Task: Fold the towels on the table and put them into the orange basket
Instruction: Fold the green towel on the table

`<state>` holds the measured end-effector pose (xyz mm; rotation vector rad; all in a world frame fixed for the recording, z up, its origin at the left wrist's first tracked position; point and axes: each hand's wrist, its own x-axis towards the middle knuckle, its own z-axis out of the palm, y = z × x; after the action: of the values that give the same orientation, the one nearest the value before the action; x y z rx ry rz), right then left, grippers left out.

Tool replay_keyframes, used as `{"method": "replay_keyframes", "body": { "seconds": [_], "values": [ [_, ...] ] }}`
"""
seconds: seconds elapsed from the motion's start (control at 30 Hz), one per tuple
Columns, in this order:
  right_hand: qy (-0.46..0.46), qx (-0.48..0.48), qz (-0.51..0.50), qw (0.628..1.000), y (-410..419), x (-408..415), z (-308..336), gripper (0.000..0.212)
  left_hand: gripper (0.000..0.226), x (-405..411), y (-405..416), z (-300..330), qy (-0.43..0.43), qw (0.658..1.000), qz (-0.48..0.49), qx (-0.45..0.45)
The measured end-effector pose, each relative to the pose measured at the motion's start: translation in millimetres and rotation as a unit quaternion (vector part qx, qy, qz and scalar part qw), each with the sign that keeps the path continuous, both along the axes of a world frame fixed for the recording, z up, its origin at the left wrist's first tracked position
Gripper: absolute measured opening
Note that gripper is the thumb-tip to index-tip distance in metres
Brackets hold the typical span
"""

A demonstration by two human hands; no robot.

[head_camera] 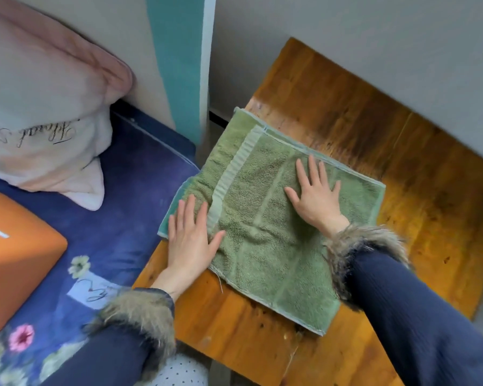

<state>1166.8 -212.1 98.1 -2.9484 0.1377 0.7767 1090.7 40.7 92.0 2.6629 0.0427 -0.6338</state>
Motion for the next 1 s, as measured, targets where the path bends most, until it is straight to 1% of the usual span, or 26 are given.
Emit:
{"method": "replay_keyframes", "body": {
  "seconds": [0.07,0.23,0.47,0.6,0.7,0.8,0.9,0.97,1.0],
  "values": [
    [0.017,-0.004,-0.011,1.0,-7.1,-4.6,-1.0,0.068,0.075,7.1,-2.2,-3.0,-0.004,1.0,-0.019,-0.002],
    [0.034,-0.014,-0.089,0.995,-19.5,-31.9,2.4,0.069,0.068,37.4,-13.8,0.5,-0.012,0.997,-0.072,-0.017],
    [0.078,-0.021,-0.228,0.97,-54.1,-114.2,12.0,0.075,0.063,54.9,-51.8,3.3,-0.035,0.983,-0.183,-0.009],
    [0.1,-0.026,-0.294,0.95,-74.1,-161.8,18.6,0.079,0.046,57.4,-84.4,8.2,-0.078,0.968,-0.238,-0.008],
    [0.133,-0.045,-0.33,0.934,-89.3,-201.3,22.9,0.08,0.038,52.8,-106.1,12.9,-0.076,0.96,-0.269,-0.004],
    [0.173,-0.058,-0.346,0.92,-103.1,-237.8,28.0,0.082,0.033,39.3,-127.8,18.6,-0.075,0.946,-0.314,0.001],
    [0.212,-0.073,-0.334,0.916,-112.3,-257.7,31.9,0.082,0.028,26.2,-150.0,22.3,-0.085,0.94,-0.331,0.013],
    [0.22,-0.083,-0.318,0.918,-120.6,-259.6,35.7,0.073,0.025,20.4,-160.6,22.6,-0.083,0.94,-0.329,0.02],
    [0.205,-0.087,-0.31,0.924,-126.4,-258.8,38.3,0.065,0.023,18.6,-164.0,22.2,-0.08,0.942,-0.325,0.021]
  ]
}}
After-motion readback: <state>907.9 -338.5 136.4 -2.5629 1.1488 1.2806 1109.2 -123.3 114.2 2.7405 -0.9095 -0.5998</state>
